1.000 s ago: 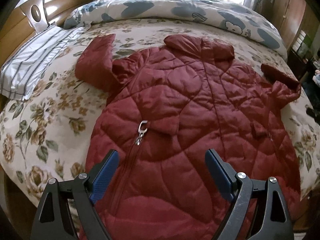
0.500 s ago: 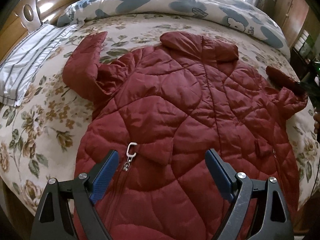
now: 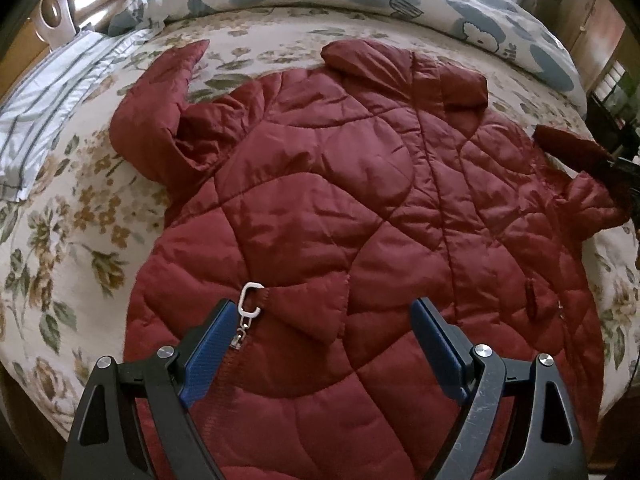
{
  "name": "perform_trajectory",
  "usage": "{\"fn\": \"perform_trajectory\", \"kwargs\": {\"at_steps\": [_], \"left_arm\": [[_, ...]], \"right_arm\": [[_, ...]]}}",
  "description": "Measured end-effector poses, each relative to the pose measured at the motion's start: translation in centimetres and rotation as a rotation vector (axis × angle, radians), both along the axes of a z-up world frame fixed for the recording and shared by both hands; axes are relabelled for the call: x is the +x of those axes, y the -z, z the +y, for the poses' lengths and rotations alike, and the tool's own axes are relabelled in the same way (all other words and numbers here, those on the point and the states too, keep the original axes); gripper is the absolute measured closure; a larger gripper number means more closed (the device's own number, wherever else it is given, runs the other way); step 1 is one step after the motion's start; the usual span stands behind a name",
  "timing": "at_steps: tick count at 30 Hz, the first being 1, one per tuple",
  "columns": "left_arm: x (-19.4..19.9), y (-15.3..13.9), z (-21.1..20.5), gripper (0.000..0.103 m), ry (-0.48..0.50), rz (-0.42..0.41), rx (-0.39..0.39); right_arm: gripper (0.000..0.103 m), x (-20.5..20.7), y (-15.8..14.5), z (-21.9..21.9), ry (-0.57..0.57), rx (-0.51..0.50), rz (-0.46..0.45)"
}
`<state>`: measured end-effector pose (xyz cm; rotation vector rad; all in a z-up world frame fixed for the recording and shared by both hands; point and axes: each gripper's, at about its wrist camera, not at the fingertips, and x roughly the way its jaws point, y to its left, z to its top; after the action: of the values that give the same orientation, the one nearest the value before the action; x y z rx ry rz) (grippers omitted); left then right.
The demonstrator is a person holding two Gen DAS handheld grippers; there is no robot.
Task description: Fold large clothes
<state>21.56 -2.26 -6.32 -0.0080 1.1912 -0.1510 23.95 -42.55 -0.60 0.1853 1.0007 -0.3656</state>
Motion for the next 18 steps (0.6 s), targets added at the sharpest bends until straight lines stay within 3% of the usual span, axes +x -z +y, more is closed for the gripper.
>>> {"fn": "perform_trajectory", "kwargs": {"at_steps": [8, 13, 18], "left_arm": [[-0.4, -0.4, 1.3, 0.015, -0.010, 0.008, -0.074], [-0.5, -0.5, 3.0, 0.015, -0.035, 0.025, -0.132], [0.0, -0.6, 5.1, 0.015, -0.050, 0.044, -0.231]], "right_arm": [[0.077, -0.7, -1.9, 9.1, -0.167, 0.227, -0.145], [0.077, -0.1, -0.3, 15.2, -0.289, 0.322, -0.149], [0.077, 1.1, 3.5, 20.2, -0.418, 0.383, -0.081]]}}
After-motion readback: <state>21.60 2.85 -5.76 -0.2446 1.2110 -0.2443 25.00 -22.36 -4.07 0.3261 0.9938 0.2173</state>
